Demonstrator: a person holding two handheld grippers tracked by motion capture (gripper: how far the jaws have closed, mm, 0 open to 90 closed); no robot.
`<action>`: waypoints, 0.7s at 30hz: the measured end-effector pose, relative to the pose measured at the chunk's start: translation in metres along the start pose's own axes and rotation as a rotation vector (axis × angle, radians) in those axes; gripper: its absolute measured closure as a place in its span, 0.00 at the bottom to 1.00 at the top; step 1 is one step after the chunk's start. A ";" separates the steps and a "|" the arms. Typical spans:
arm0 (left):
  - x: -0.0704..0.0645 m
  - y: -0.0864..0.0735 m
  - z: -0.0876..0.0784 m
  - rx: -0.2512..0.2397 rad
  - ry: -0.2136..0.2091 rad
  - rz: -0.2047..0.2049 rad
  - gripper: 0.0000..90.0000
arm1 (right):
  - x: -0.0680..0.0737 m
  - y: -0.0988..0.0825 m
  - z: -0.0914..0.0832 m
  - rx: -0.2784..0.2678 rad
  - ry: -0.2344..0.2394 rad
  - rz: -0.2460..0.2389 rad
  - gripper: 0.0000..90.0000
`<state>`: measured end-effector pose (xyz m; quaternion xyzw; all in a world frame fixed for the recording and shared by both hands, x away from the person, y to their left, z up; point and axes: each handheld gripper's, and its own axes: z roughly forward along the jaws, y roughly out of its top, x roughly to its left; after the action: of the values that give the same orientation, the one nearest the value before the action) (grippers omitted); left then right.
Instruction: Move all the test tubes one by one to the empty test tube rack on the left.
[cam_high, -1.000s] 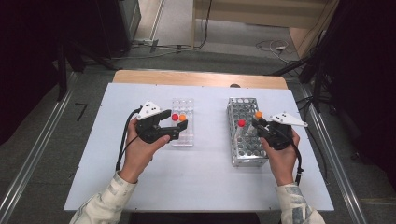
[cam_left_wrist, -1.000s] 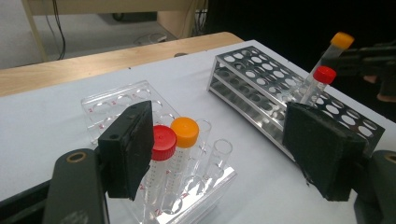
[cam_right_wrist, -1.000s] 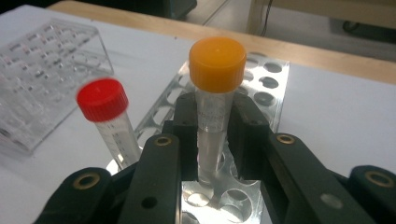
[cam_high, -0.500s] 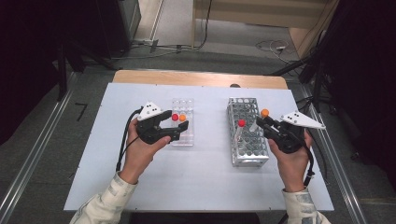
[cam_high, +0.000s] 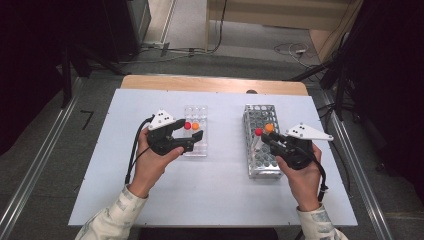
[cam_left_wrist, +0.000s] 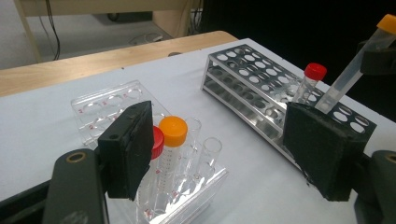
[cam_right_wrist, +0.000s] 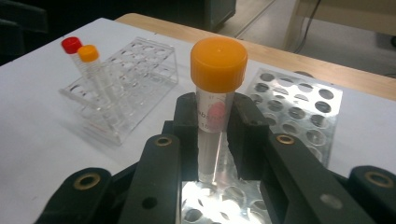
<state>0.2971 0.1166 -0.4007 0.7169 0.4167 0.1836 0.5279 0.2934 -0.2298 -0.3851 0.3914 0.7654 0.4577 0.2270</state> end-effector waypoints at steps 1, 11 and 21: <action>0.000 0.000 0.000 0.000 0.001 0.000 0.29 | 0.003 0.000 0.001 0.000 0.012 0.000 0.80; -0.002 0.000 0.001 0.001 -0.009 0.000 0.30 | 0.031 0.000 0.019 0.020 0.083 -0.043 0.80; -0.009 -0.001 0.004 0.001 -0.041 0.005 0.31 | 0.058 -0.006 0.043 0.063 0.149 -0.081 0.80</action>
<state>0.2941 0.1067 -0.4019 0.7220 0.4038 0.1700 0.5355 0.2874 -0.1626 -0.4098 0.3322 0.8093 0.4515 0.1753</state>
